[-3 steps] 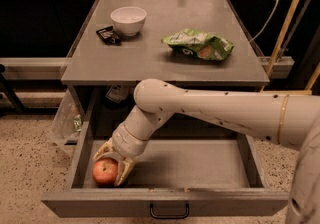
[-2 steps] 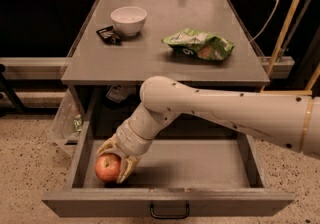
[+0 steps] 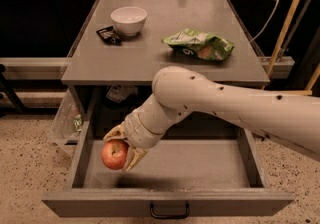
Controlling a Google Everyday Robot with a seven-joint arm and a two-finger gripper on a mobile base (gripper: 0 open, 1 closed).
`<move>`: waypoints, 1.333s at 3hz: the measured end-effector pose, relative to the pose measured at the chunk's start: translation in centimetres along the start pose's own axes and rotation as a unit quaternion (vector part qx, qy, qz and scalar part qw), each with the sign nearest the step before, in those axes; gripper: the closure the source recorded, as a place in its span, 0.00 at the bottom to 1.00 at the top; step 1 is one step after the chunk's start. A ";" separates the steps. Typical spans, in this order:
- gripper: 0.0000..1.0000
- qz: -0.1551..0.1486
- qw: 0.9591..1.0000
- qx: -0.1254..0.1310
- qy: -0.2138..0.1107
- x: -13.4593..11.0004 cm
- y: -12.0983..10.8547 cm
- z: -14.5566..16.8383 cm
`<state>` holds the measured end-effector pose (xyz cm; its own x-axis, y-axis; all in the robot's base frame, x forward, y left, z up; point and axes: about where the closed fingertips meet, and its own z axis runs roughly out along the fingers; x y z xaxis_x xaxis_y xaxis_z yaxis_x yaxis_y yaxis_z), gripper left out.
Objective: Pick apple from top drawer and place on counter
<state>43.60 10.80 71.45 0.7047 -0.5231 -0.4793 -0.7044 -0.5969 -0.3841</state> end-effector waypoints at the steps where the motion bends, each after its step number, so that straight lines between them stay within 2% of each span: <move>1: 1.00 0.000 0.999 0.031 0.036 -0.7 -1.1 -3.6; 2: 1.00 -0.008 0.996 0.055 0.066 -1.4 -2.5 -7.1; 3: 1.00 -0.008 0.993 0.071 0.092 -1.3 -5.1 -10.0; 4: 1.00 0.002 0.990 0.087 0.112 -0.1 -8.1 -12.3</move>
Offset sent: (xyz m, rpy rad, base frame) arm 0.0276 -0.0372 0.1281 -0.0170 -0.2455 -0.1382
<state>50.23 8.22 84.30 0.6891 -0.6587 -0.3020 -0.6977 -0.4905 -0.5222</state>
